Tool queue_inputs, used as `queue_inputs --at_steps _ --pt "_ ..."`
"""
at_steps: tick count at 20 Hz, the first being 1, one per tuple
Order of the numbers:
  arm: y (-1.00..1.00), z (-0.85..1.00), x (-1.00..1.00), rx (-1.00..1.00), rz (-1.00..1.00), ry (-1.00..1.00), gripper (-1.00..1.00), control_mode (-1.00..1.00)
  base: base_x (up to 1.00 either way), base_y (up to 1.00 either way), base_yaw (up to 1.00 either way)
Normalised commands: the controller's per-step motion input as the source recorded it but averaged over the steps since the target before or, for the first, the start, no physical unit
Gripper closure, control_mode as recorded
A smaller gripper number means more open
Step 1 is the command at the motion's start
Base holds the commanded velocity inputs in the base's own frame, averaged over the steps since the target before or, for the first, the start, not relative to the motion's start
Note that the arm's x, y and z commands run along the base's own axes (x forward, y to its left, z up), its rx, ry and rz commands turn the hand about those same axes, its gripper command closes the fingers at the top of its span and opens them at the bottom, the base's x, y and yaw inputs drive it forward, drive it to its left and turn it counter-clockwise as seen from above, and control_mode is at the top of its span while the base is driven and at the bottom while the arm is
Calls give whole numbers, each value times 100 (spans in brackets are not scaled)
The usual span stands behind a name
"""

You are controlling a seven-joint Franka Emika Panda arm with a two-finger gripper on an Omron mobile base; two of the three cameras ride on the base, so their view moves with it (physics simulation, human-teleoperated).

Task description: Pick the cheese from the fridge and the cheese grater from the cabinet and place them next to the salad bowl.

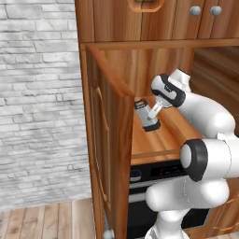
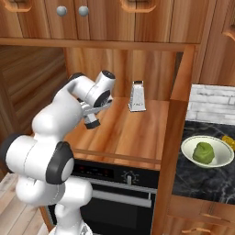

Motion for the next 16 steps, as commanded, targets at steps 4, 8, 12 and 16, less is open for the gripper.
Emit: queue_inputs --at_steps 4,8,12,16 --pt "0 0 -62 0 -4 0 100 -100 0 0 0" --pt "0 11 -90 0 -12 -1 100 -100 0 0 0" --pt "0 10 -81 0 -15 -7 100 -100 0 0 0" --pt "0 18 -66 0 -19 -10 100 -100 0 0 0"
